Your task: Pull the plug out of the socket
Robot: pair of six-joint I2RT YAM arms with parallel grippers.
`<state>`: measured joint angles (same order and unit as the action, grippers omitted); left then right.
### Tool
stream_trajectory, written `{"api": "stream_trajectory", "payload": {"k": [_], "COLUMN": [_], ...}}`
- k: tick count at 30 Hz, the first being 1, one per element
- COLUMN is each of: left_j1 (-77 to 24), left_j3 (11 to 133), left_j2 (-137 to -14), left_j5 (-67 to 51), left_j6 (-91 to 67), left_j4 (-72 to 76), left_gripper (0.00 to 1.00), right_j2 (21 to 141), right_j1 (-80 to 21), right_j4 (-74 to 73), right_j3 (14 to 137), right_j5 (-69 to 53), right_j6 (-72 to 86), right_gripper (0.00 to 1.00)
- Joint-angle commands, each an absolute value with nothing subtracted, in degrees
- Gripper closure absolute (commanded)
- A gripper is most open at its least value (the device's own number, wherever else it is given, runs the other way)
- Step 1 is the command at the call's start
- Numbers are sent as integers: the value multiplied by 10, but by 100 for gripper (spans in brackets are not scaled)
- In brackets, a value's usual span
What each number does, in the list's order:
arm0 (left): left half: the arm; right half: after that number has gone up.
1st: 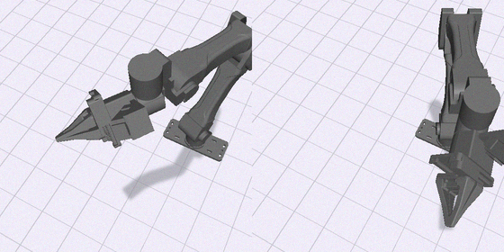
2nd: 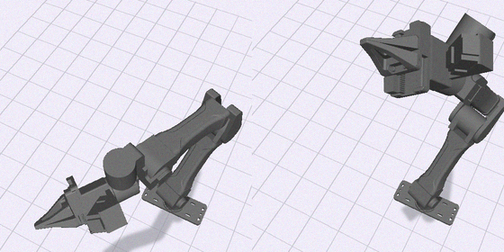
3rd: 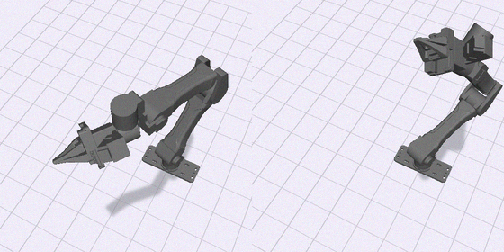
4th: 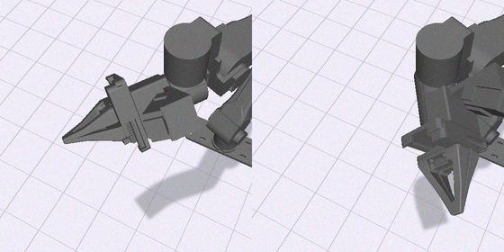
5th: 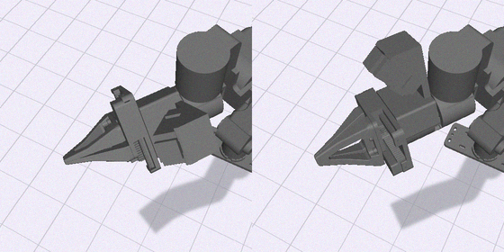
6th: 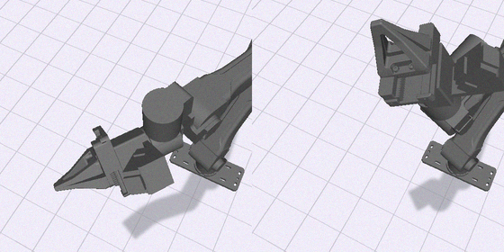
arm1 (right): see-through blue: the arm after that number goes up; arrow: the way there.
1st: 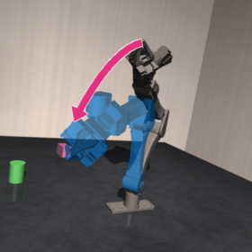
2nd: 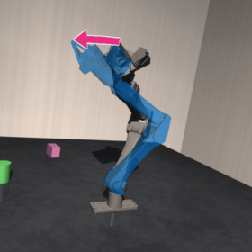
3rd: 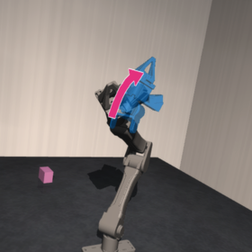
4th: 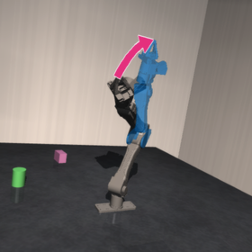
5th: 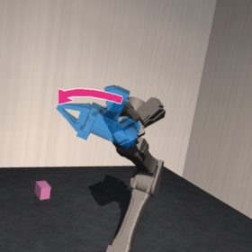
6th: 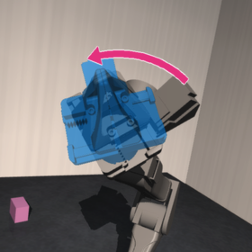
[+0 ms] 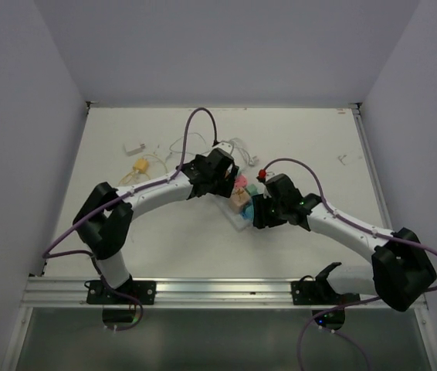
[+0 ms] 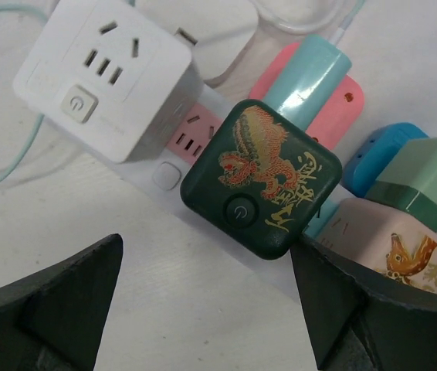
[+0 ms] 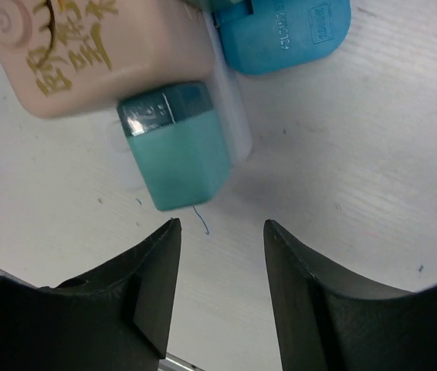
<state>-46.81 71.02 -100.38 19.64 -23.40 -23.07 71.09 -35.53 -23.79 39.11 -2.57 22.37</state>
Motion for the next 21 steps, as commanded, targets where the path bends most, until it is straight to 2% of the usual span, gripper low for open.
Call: {"api": "stream_trajectory", "payload": {"k": [1,6,15,21], "left_j1": [-421,-411,-411,-411], "left_j3": [710,716,670,653], "left_j2": [-984,-964,-888,-904], "left_j5": [231,211,133,122], "left_j6": [-221,-214,-288,-330], "left_j4": [-219,-222,-200,-181], "left_gripper": [8,5,4,5], "right_j2": [739,775,744,737], "right_j1": [-368,-373,-386,-424], "right_j4": [-170,-149,-101,-15], "right_j3": [435,455,419,397], "right_j5": [-55,-45,-23,39], "right_j6": [207,194,196,240], "right_gripper": [50,50,45,44]}}
